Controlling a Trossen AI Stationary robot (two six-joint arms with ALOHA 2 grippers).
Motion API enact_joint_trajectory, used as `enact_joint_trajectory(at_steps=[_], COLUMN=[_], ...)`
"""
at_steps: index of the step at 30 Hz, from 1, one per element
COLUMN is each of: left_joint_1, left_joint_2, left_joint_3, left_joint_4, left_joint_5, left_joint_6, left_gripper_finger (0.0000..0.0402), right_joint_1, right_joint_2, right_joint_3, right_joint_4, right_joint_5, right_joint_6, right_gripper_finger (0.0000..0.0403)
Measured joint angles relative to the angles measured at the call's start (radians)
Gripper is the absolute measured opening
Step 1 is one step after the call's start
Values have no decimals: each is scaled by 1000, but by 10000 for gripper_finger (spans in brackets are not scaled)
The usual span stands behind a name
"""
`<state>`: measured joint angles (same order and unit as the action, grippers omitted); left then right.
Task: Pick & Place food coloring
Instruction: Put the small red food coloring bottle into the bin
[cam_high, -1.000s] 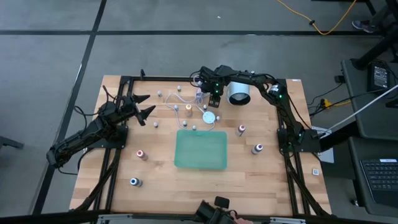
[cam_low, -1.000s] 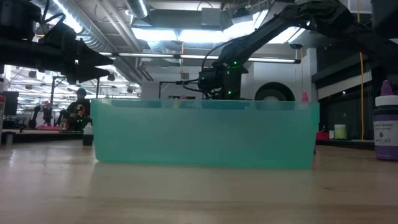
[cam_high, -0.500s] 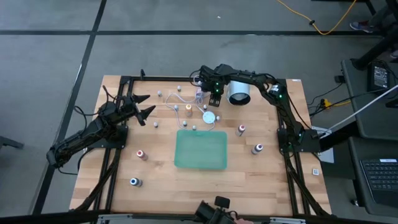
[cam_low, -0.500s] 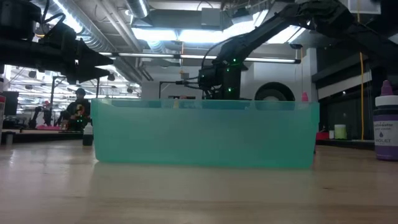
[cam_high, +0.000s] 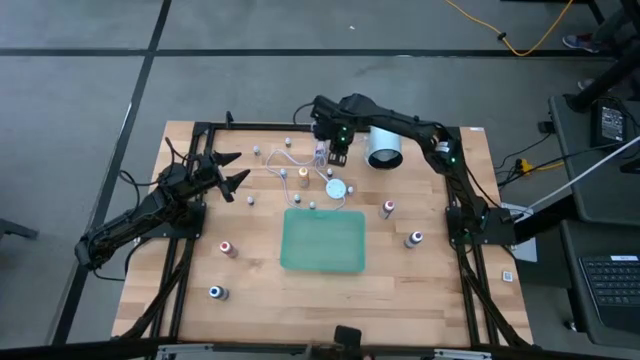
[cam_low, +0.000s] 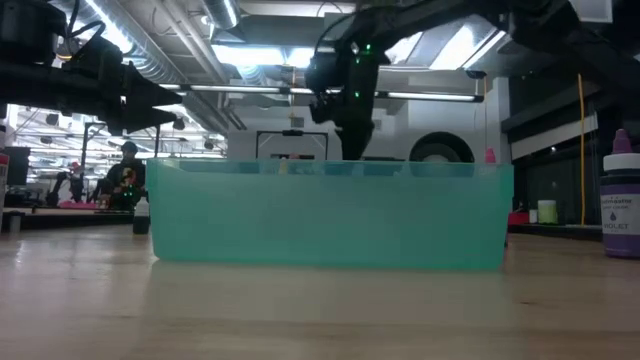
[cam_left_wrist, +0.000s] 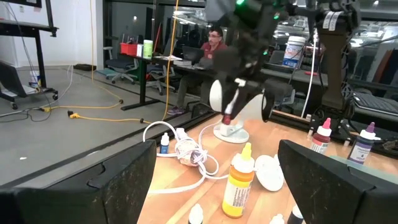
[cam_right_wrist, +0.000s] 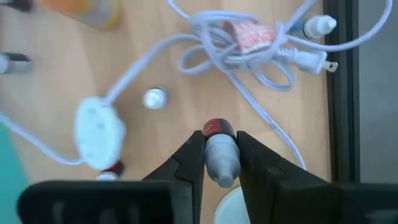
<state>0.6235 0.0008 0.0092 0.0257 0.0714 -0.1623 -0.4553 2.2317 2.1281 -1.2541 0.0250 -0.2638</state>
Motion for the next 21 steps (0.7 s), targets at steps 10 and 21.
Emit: enact_joint_trajectory(at_steps=[10, 21], left_joint_1=[0, 0], left_joint_2=[0, 0], left_joint_3=[0, 0], left_joint_4=[0, 0], left_joint_5=[0, 0], left_joint_6=[0, 0], left_gripper_finger=[333, 333], right_joint_1=[92, 265], right_joint_2=[-195, -363], right_joint_3=[-150, -322], right_joint_4=[49, 101], right_joint_5=[8, 8], right_joint_6=[113, 220], right_gripper_finger=[86, 87])
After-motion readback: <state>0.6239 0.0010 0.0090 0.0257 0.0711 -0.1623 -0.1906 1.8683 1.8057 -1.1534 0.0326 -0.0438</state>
